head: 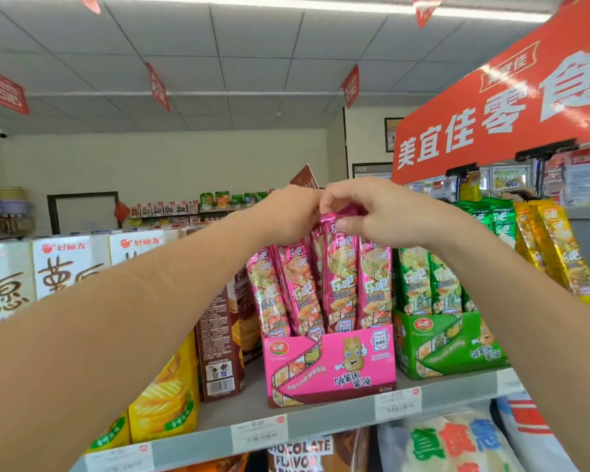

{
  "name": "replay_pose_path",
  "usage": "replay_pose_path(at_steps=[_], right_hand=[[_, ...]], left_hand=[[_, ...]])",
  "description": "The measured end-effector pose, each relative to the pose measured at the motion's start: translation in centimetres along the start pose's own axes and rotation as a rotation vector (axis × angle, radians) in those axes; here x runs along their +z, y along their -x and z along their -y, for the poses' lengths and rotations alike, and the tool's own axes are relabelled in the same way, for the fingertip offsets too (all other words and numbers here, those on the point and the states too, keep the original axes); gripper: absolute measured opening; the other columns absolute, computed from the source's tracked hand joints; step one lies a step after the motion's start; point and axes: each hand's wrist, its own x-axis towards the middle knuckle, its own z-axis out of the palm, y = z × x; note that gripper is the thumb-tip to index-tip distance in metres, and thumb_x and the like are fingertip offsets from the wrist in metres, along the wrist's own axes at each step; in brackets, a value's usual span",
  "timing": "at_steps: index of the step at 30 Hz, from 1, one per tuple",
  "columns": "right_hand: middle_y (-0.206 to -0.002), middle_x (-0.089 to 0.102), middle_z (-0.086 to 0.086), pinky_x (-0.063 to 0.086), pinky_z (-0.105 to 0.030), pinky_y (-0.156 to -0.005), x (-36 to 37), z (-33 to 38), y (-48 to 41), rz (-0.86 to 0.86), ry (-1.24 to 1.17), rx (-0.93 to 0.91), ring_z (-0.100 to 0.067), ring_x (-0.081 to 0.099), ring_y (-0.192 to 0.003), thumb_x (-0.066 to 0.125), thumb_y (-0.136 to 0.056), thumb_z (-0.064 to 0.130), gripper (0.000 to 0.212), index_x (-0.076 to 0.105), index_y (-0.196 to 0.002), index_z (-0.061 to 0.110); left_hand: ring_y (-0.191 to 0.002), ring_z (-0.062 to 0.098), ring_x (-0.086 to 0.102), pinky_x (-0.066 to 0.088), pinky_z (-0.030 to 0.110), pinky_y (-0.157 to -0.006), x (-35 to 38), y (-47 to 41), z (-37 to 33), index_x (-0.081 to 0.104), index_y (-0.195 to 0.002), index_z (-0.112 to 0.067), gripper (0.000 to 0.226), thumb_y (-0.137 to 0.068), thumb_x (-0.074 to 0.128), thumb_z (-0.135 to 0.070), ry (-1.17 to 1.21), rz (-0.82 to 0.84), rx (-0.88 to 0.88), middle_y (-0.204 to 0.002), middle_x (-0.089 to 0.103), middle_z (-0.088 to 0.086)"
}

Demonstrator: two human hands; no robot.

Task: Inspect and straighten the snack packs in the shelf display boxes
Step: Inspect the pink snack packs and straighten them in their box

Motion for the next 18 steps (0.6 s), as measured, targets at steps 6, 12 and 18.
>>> replay_pose_path(at_steps=[6,12,18], right_hand=[[-0.091,0.063,0.006,0.047,-0.034,-0.080,0.1,0.3,0.3,0.089,0.026,-0.003,-0.014,0.059,-0.085,0.060,-0.095,0.020,0.017,0.057,-0.087,0.035],[-0.094,0.070,0.013,0.048,-0.021,-0.081,0.4,-0.1,0.6,-0.130,-0.082,-0.042,-0.001,0.063,-0.090,0.065,-0.090,0.037,0.011,0.069,-0.093,0.028],[-0.105,0.061,0.015,0.047,-0.027,-0.082,0.8,-0.9,0.5,-0.358,-0.168,0.007,-0.004,0.060,-0.097,0.062,-0.090,0.046,0.031,0.054,-0.113,0.027]], left_hand=[[-0.076,0.024,0.052,0.035,0.031,-0.062,-0.8,-0.7,0.6,0.050,-0.091,-0.014,0.019,-0.104,0.040,-0.023,0.204,-0.234,-0.096,-0.081,0.056,0.001],[-0.083,0.014,0.045,0.028,0.026,-0.066,-3.9,-0.3,0.7,0.059,-0.110,-0.012,0.024,-0.102,0.044,-0.030,0.294,-0.709,-0.157,-0.095,0.058,0.004],[-0.076,0.000,0.044,0.036,0.017,-0.069,-7.8,2.0,-0.6,0.062,-0.105,-0.006,0.023,-0.097,0.051,-0.024,0.425,-1.239,-0.036,-0.092,0.053,0.001]])
